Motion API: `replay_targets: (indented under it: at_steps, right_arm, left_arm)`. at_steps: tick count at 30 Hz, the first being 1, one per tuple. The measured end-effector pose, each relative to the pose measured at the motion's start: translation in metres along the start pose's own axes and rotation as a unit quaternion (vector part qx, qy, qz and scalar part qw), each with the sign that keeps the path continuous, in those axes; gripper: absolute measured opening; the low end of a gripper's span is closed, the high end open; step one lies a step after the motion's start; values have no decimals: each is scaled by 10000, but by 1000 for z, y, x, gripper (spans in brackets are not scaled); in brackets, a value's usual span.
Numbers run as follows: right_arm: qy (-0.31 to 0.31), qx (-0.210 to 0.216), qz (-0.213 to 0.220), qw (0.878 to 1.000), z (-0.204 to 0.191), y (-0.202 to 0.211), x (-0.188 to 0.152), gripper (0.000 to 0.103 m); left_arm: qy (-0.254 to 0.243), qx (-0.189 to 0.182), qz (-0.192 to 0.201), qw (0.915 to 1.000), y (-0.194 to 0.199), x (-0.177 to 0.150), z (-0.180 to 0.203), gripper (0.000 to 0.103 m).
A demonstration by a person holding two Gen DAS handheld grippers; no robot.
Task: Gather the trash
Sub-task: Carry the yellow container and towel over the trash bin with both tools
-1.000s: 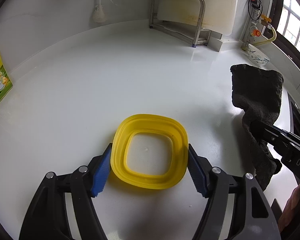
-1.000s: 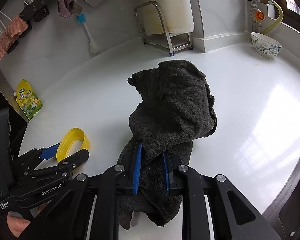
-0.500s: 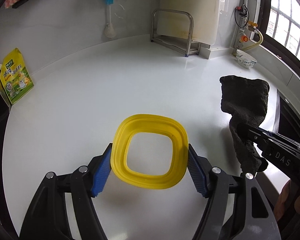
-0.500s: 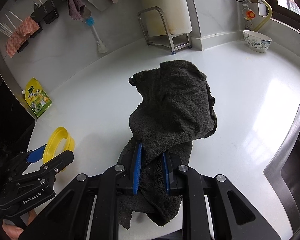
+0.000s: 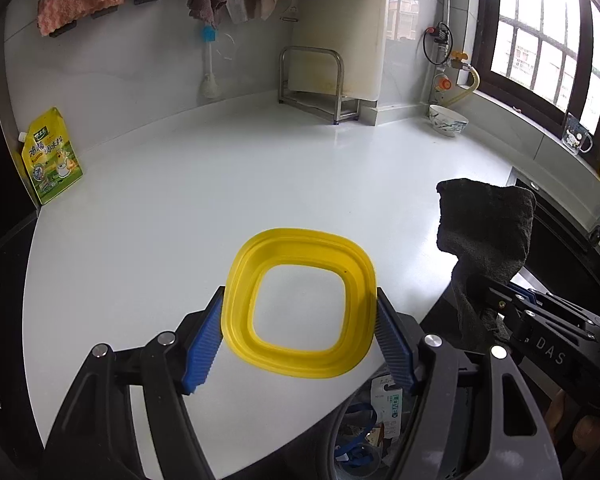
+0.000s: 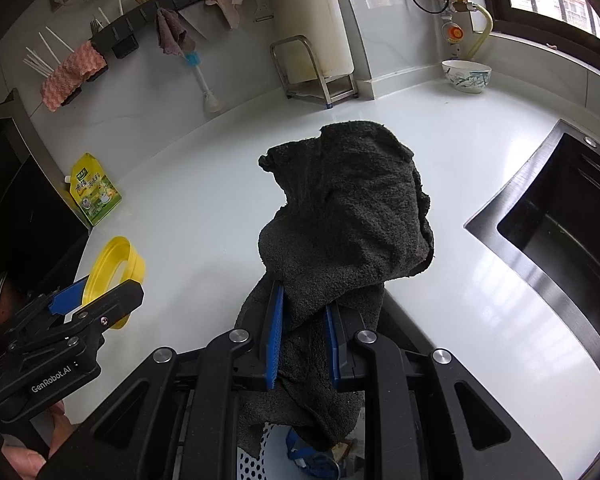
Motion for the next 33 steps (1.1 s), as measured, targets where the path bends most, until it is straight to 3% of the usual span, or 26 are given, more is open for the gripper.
replay_targets:
  at_steps: [11, 21, 33]
  right_arm:
    - [-306, -270, 211, 9989, 21, 59, -65, 18]
    - [-589, -458, -45, 9972, 38, 80, -117, 18]
    - [-518, -510, -327, 9968, 34, 78, -147, 18]
  left_arm:
    - [-426, -488, -101, 9978, 25, -49, 48, 68]
    - [-706, -846, -229, 9936, 29, -86, 70, 68]
    - [-990, -839, -392, 9908, 24, -113, 79, 69]
Point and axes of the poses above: each gripper's, at about its wrist camera, not at the fingertips, and y roughly against the way its jaws point, z to its right, x to its top, the point moved 4 cm from there along -y, roughly the way its jaws point, and after that the axes turned 7 degrees about y, right-handed, at the moved point
